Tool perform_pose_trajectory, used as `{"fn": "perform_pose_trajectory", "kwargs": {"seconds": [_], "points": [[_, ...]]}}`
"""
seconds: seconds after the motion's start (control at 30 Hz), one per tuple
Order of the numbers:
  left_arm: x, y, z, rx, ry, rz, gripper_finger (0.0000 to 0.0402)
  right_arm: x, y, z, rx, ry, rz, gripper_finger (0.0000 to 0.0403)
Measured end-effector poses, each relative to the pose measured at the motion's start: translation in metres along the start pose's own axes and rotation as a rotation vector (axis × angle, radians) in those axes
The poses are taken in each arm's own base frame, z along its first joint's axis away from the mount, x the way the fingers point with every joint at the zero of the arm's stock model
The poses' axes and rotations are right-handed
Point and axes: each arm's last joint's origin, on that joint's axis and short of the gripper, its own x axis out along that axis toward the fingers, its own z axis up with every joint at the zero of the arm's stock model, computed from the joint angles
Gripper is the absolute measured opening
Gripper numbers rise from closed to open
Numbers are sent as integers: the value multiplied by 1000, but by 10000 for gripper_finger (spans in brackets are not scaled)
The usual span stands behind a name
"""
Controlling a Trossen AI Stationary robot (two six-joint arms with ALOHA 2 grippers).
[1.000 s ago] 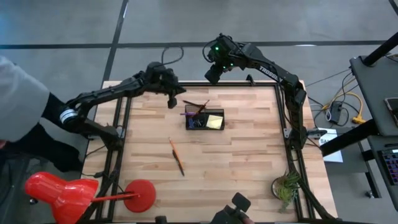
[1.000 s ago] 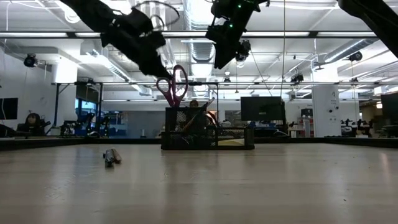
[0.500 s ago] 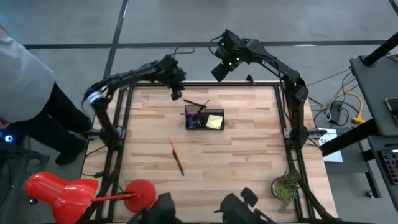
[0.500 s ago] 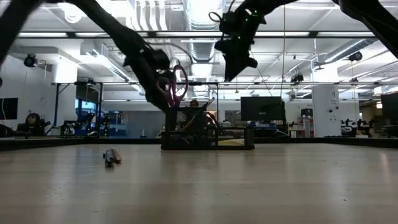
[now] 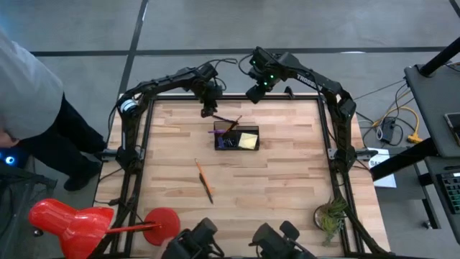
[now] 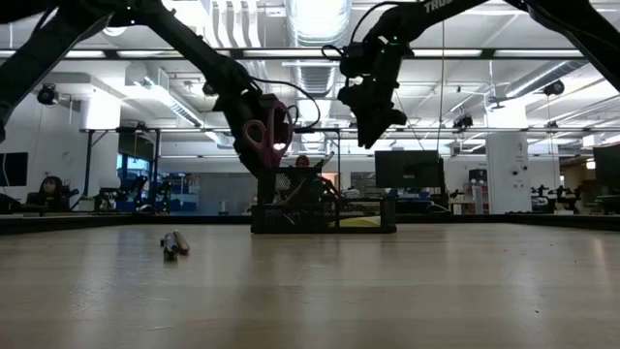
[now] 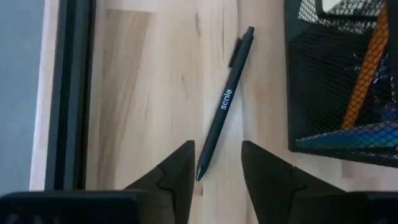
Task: Pick and place office supplies into organizer
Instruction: Put the top black pen into the black desk organizer
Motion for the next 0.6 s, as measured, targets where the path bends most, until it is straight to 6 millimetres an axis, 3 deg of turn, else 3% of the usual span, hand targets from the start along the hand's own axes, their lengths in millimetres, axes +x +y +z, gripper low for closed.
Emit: {"fn": "perform_pose_trajectory", "kwargs": {"seconds": [0.33,0.6], "points": [[31,-3,-16,36,69,-50,105,-1,1,8,8,-83,16,93],[48,-7,-16,59,83,-50,104,-1,0,9,15,-90,16,93]]}}
